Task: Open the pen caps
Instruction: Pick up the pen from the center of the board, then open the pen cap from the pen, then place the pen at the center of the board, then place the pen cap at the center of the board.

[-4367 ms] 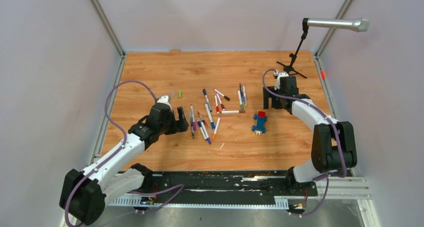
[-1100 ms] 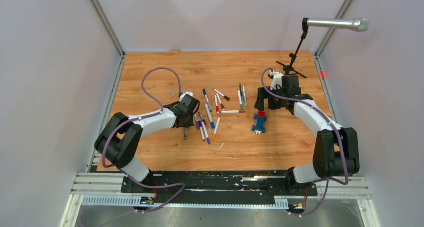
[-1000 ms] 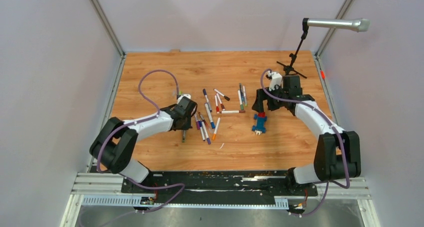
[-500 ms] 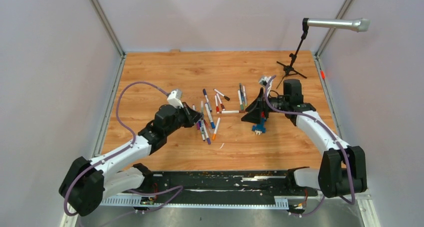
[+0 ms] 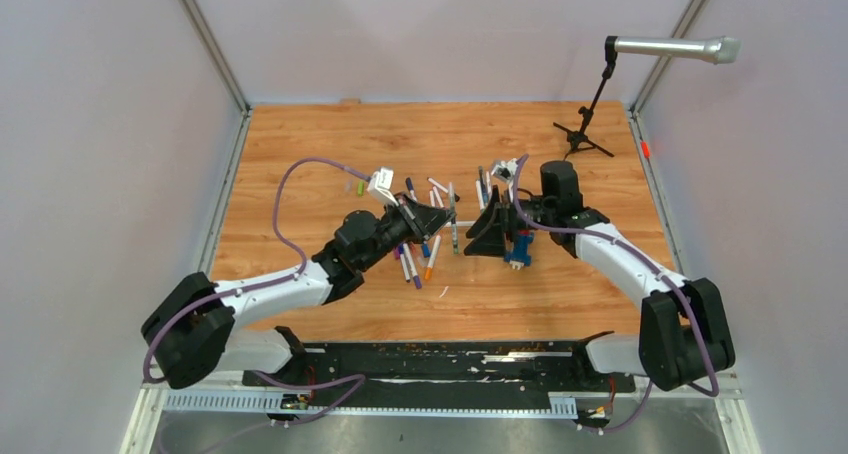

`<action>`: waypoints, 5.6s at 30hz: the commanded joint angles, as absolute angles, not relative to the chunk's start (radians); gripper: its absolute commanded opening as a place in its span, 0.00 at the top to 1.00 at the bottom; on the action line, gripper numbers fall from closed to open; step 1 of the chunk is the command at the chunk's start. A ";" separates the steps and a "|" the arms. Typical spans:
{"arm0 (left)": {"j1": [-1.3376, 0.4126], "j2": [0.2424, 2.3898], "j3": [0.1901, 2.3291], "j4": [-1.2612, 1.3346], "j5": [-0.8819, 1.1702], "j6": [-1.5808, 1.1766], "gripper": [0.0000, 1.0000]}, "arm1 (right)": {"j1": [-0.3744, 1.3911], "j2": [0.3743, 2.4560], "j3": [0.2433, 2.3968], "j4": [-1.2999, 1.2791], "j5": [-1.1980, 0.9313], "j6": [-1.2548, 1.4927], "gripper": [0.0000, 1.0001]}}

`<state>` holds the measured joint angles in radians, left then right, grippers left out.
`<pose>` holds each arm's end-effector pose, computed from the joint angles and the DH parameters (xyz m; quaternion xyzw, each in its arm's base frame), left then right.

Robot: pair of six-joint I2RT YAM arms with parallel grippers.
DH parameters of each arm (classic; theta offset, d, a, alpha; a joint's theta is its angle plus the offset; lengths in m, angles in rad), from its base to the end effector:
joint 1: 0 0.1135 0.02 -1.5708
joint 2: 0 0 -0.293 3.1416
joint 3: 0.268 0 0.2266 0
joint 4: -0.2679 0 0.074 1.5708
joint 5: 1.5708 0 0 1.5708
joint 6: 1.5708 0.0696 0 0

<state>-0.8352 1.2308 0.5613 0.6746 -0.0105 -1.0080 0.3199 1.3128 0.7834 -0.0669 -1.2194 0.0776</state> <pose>0.1847 -0.2030 0.3019 -0.0646 0.7023 -0.5625 0.4315 0.2122 0.1391 0.2832 -0.3537 0.6867 0.5718 0.2764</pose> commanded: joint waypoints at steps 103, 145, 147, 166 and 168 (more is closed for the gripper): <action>-0.634 0.782 0.711 0.006 -0.442 -0.680 1.00 | 0.445 1.445 0.956 -0.374 -0.787 -0.229 1.00; -0.628 0.526 0.379 -0.183 -0.308 -0.727 1.00 | 0.152 2.122 1.558 -0.685 -0.480 -0.073 0.77; -0.629 0.525 0.379 -0.183 -0.308 -0.729 1.00 | 0.151 2.125 1.564 -0.688 -0.482 -0.070 0.73; -0.627 0.697 0.514 -0.229 -0.324 -0.637 0.97 | 0.141 1.773 1.347 -0.617 -0.597 -0.205 0.57; -0.627 0.748 0.543 -0.233 -0.331 -0.621 0.96 | 0.141 1.687 1.299 -0.609 -0.649 -0.236 0.57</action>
<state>-0.6331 0.6842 0.4671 -0.2314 -0.3153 -0.6743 0.1471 1.8603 1.3552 -0.6563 -0.5373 -0.1497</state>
